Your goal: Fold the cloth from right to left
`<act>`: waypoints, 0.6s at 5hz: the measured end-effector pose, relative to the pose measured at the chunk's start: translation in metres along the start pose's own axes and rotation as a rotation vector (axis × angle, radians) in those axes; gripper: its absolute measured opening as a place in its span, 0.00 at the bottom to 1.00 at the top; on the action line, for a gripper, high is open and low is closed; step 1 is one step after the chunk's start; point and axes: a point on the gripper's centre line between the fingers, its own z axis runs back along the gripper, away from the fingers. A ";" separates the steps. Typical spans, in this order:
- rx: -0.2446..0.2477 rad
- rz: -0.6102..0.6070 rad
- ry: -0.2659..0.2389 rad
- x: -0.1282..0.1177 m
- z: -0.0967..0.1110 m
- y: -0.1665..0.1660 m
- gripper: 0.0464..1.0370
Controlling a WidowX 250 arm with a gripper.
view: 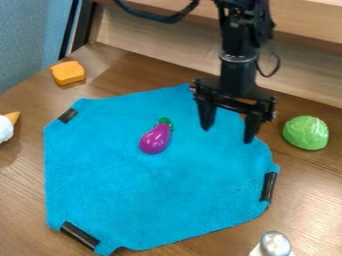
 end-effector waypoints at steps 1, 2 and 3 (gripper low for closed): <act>-0.008 -0.010 0.027 -0.007 -0.013 -0.024 0.96; -0.035 -0.007 0.041 -0.010 -0.024 -0.046 0.96; -0.041 -0.004 0.043 -0.014 -0.030 -0.058 0.96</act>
